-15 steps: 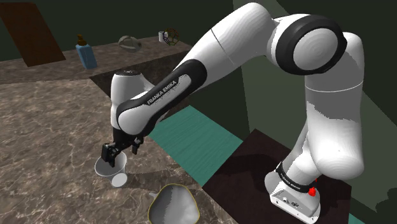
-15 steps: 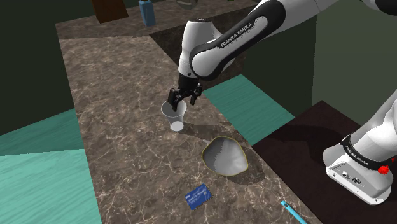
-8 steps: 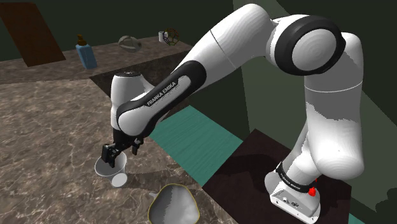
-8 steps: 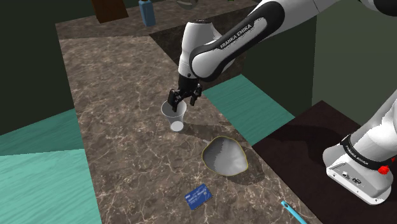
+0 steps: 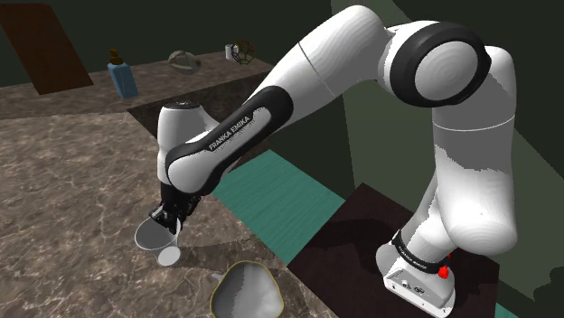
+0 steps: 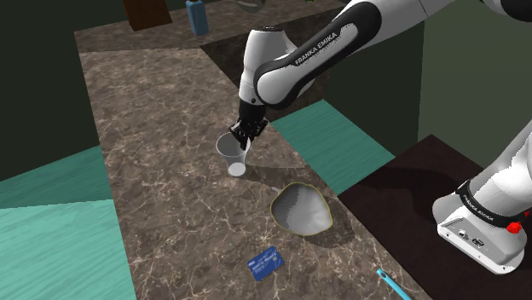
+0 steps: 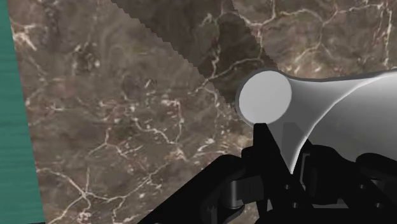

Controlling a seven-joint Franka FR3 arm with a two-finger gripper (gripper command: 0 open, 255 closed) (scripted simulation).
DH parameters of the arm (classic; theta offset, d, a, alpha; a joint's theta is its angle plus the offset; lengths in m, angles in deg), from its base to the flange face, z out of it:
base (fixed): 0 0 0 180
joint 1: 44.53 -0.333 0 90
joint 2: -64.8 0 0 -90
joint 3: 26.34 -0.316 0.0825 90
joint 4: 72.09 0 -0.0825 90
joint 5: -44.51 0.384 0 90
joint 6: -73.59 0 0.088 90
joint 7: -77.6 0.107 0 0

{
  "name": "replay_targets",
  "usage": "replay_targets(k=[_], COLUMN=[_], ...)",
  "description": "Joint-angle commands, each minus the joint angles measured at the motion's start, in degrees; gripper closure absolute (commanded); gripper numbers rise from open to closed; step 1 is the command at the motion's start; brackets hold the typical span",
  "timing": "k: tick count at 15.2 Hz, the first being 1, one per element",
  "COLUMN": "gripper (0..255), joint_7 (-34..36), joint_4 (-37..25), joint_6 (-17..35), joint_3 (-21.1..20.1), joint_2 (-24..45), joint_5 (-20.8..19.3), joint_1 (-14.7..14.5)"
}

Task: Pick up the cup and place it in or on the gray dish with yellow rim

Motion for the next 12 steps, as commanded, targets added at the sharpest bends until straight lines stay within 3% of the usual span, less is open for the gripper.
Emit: replay_targets(k=[1,12], gripper=[255,255], joint_7=[0.0,0.8], joint_4=[0.0,-1.0], joint_6=[0.0,-5.8], joint_3=[0.0,-0.6], joint_2=[0.0,-5.0], joint_5=[0.0,0.6], joint_1=[0.0,0.6])
